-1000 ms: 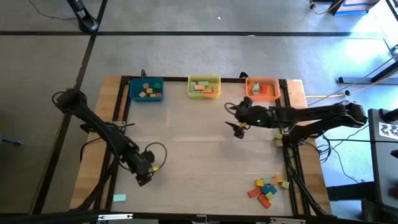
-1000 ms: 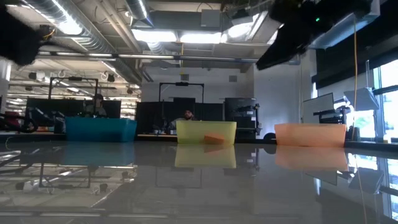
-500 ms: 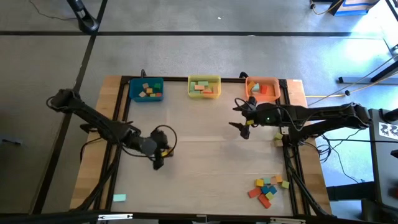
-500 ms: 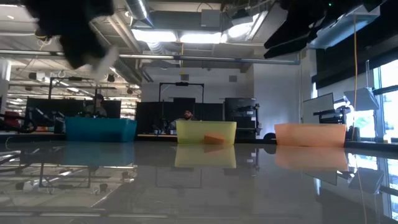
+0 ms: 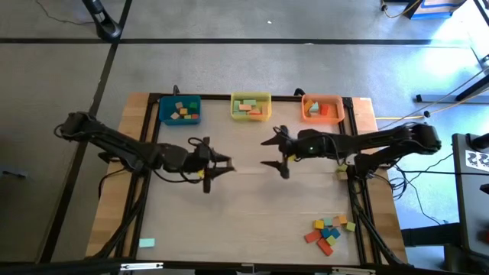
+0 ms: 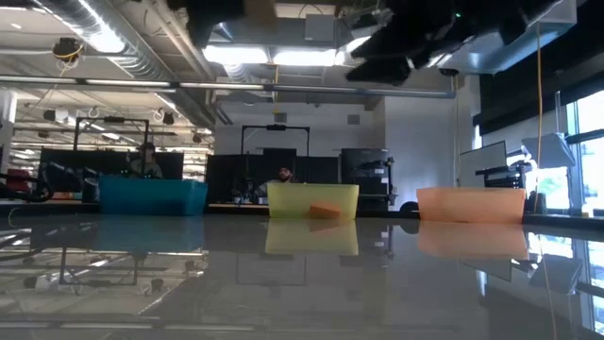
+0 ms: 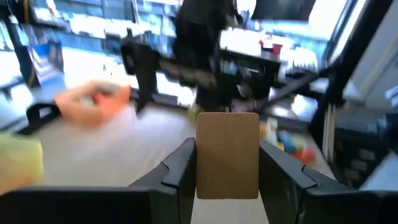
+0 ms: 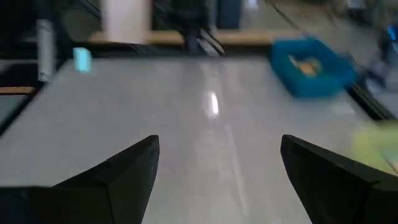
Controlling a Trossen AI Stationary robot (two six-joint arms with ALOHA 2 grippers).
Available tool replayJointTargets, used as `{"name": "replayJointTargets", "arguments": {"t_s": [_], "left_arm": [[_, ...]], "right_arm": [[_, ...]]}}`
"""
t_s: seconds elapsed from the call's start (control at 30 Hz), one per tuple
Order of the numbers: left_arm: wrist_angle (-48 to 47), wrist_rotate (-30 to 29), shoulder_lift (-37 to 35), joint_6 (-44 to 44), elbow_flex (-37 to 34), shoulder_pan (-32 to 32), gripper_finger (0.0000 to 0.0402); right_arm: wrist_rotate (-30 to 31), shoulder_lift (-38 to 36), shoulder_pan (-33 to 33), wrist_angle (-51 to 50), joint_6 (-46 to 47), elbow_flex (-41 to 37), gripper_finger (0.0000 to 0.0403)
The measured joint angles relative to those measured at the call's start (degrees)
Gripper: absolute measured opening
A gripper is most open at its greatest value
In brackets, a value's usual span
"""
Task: Sort blocks by size
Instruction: Put the brown triangle block into the orange bin
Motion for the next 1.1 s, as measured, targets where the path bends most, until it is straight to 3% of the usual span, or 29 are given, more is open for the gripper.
{"name": "replayJointTargets", "arguments": {"t_s": [0.17,0.37,0.47,0.83,1.1], "left_arm": [[10.4,-0.2,3.0,1.1,0.0,1.7,0.0125],[23.4,-0.2,9.4,-2.0,0.0,3.4,0.0125],[29.9,-0.2,12.9,-3.7,0.0,4.1,0.0125],[47.0,0.0,22.1,-9.5,0.0,4.7,0.0125],[51.7,0.3,26.0,-11.6,1.1,4.9,0.0125]], "right_arm": [[1.8,4.9,3.5,13.1,-10.0,0.0,0.0333],[14.8,8.2,8.5,26.5,-23.5,0.0,0.0333],[18.1,8.9,10.1,30.8,-29.4,0.0,0.0333],[20.3,9.4,11.0,34.8,-39.4,0.3,0.0333],[21.2,12.0,10.6,34.7,-39.5,3.3,0.0333]]}}
